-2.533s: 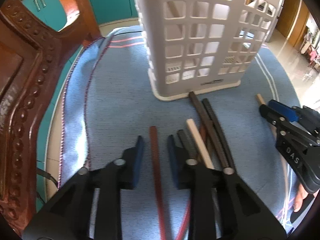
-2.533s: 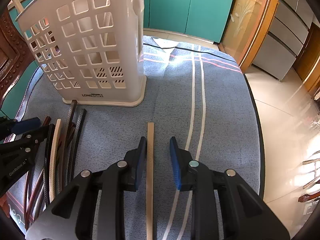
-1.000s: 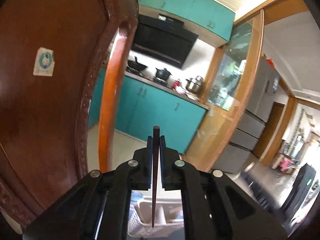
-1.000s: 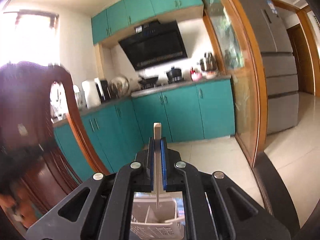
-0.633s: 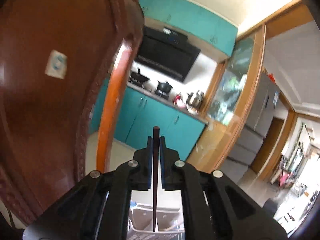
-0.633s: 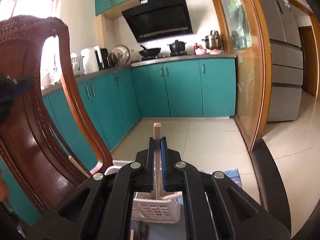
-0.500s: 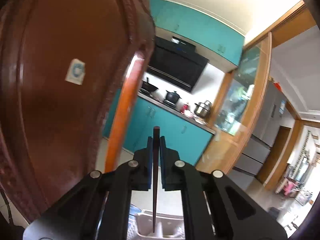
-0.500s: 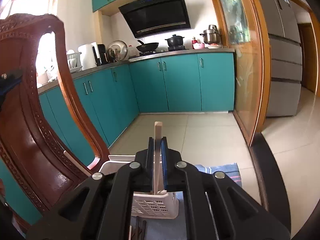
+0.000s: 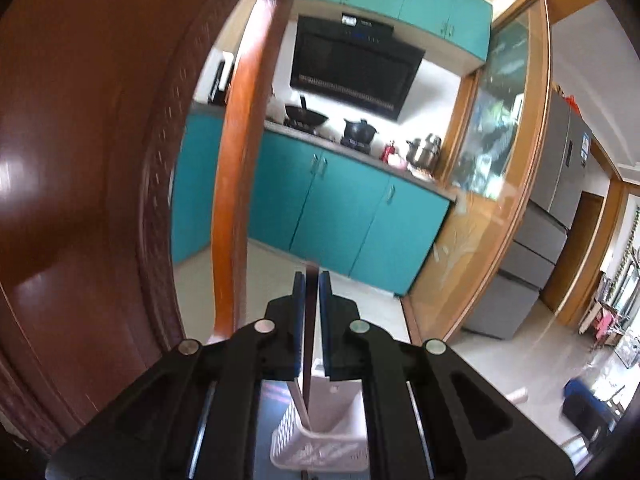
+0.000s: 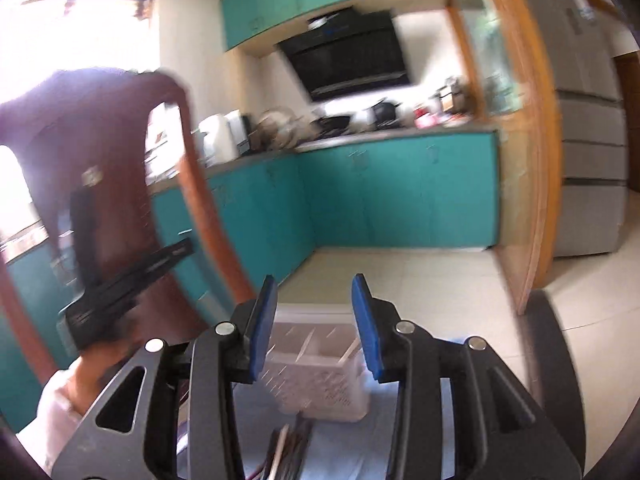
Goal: Organize utensils
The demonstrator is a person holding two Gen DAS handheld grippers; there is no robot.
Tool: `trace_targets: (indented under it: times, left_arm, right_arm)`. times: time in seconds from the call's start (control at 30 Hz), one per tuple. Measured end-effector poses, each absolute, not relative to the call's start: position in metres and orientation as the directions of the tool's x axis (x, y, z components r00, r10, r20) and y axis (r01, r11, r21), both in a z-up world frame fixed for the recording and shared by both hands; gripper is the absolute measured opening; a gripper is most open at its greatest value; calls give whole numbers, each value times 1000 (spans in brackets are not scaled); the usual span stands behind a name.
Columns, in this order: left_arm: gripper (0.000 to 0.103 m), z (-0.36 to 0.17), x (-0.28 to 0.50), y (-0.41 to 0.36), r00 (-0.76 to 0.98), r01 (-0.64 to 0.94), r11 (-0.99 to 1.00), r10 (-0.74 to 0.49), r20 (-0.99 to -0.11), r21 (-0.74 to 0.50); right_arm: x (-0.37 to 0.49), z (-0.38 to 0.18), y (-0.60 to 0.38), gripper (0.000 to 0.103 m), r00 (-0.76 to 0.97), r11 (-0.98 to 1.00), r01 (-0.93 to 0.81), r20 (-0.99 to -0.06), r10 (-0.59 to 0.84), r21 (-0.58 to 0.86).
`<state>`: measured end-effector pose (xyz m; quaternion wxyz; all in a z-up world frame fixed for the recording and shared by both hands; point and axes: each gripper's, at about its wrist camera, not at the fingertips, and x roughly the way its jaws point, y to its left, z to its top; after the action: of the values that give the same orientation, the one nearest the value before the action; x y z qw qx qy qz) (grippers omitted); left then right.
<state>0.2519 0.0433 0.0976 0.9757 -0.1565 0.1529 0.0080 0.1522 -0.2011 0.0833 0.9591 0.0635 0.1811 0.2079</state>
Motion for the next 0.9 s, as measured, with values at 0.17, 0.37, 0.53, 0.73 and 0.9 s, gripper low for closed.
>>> trace_targets:
  times: [0.17, 0.37, 0.53, 0.73, 0.9]
  left_arm:
    - [32, 94, 238, 39, 955, -32, 972, -40, -294, -234]
    - [39, 90, 203, 42, 974, -33, 987, -3, -224, -157]
    - [39, 70, 188, 52, 958, -52, 993, 19, -285, -107]
    - [42, 44, 202, 68, 894, -35, 988, -35, -447, -148]
    - [42, 15, 223, 73, 790, -10, 978, -119, -602, -206]
  right_arm:
    - [159, 34, -175, 38, 732, 876, -465, -500, 462, 128]
    - [198, -80, -135, 38, 502, 900, -416, -794, 344, 127]
    - [211, -131, -116, 32, 397, 918, -363, -865, 306, 159]
    - [214, -132, -102, 30, 422, 933, -333, -863, 277, 137]
    - [218, -132, -111, 8, 411, 950, -264, -872, 265, 165]
